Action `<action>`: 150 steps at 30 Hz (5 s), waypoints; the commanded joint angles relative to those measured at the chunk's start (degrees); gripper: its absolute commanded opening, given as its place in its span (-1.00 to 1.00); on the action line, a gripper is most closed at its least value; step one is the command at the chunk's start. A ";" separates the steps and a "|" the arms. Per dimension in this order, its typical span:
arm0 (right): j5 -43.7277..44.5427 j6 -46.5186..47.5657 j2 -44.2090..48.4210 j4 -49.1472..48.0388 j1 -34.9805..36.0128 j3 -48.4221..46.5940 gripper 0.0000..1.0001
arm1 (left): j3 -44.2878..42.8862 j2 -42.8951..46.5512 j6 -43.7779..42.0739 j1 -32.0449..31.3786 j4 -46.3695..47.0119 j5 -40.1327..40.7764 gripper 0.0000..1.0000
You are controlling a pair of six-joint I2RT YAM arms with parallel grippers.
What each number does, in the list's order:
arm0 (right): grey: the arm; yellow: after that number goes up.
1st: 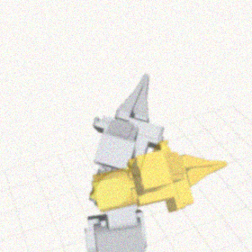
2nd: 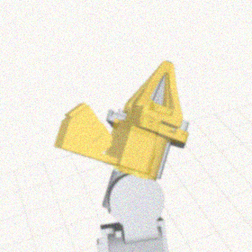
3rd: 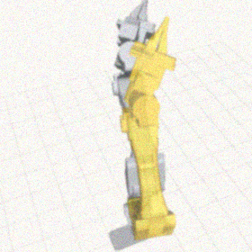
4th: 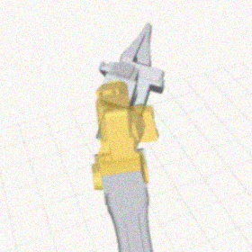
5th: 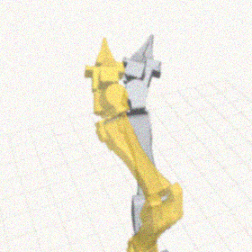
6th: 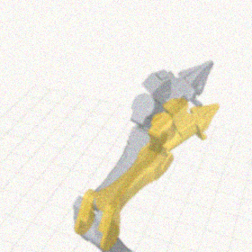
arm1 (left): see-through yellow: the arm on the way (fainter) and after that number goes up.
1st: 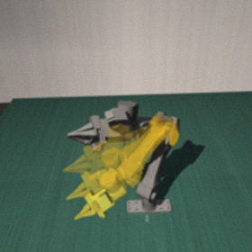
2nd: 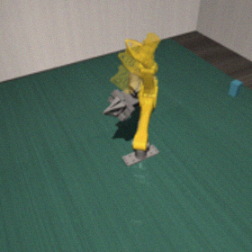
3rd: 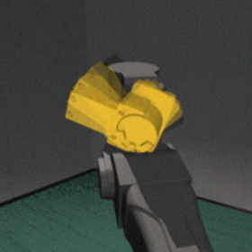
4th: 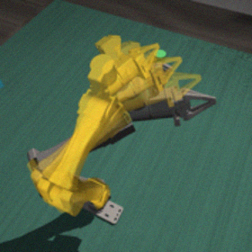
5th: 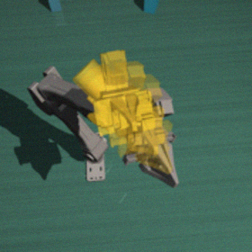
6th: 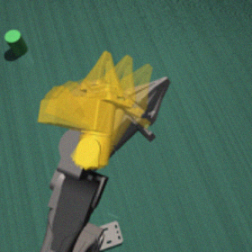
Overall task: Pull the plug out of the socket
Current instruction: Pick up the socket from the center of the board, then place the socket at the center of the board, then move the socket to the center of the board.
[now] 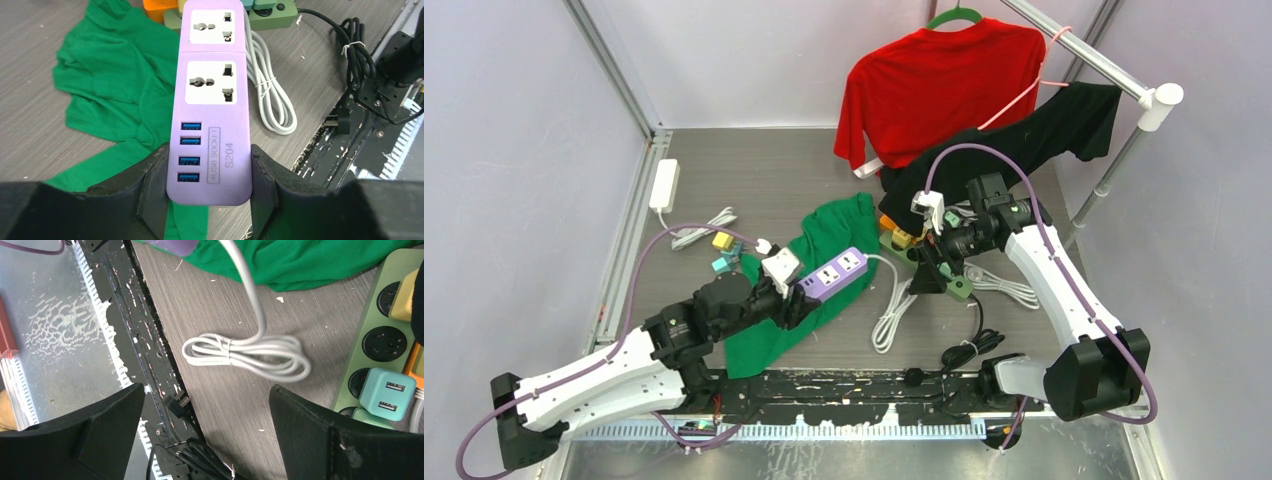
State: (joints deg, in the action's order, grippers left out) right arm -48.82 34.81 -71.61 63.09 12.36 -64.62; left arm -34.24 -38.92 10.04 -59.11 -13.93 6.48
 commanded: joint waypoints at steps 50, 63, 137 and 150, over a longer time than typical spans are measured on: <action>-2.16 -0.10 3.74 -0.25 -0.95 -1.28 0.99 | -22.89 -25.01 -7.66 41.65 24.21 -20.03 -1.00; -2.19 -0.05 4.39 -0.25 -1.00 -1.20 0.99 | -34.47 -26.09 -10.37 44.60 21.72 -14.67 -1.00; 0.67 -0.78 5.02 -4.16 -2.34 1.67 0.99 | -26.54 -29.66 19.99 60.86 20.65 -28.20 0.56; -0.63 16.38 7.73 -4.33 -8.74 8.78 0.99 | -18.99 -4.16 1.73 46.35 -5.41 -36.43 0.71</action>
State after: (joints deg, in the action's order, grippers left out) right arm -51.51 49.87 -65.67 62.63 5.67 -55.55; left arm -56.01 -47.94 20.18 -12.23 -8.08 -26.15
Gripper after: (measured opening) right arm 0.993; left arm 0.852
